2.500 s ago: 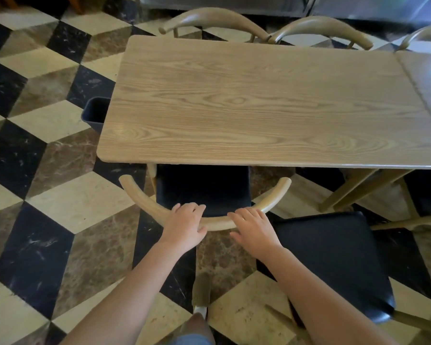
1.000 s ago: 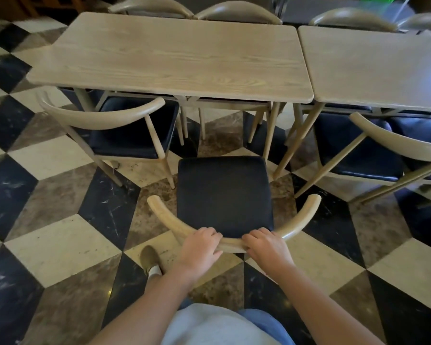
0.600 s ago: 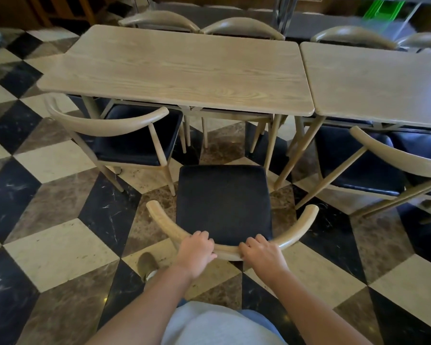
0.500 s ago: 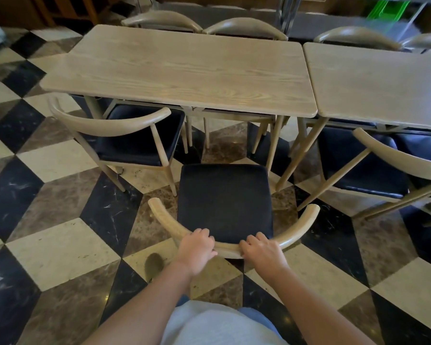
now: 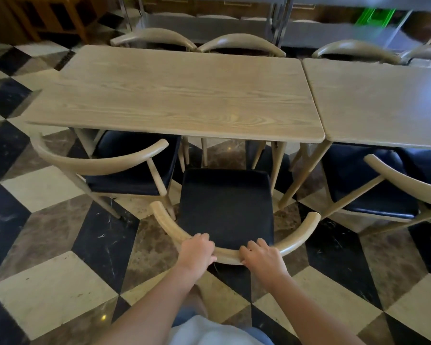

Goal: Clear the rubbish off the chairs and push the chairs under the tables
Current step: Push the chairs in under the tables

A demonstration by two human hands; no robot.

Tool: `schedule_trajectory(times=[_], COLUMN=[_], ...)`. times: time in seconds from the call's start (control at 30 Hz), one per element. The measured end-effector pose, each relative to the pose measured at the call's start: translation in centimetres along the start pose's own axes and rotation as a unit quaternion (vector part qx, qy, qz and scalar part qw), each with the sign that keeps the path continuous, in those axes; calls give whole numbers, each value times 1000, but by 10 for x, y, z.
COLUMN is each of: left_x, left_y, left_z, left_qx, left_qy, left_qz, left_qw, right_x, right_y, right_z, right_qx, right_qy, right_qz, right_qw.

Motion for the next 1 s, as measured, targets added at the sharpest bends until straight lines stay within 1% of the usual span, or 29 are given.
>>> schedule_trajectory(times=[0.17,0.3,0.43,0.57,0.87,1.0], left_x=[18,30,39,48,57,69], left_y=[-14,-28,-40,-52,-73,-79], left_z=[-37,-64,-91,-124,-190,-209], left_qx=[21,14,9,-15,-9,-5], left_qy=[25,36,32,20,-12,-20], left_qz=[-23,-23,-9,9,17,24], left_qw=[999,999,999,1000,1000,1000], right_x=[-11,-23,-39,-63,-116,-123], right_y=[-12,-24,-33,-45,-63,-72], right_z=[-37,-63,-90,-120,-178,-200], right_qx=[17,16,15,5,8,1], right_qy=[17,17,12,-4,-12,-17], right_qz=[-9,-19,-26,-23,-28,-35], right_qw=[1000,1000,999,1000,999,999])
Point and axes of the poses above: each hand's wrist, its own z-axis away from the middle knuckle, its own y-axis out of the palm, x = y × z, the point moved 7 cm from there along -z, towards the middle knuckle, and after that the axes turned 2 degrees about z, right-handed, at the moved point
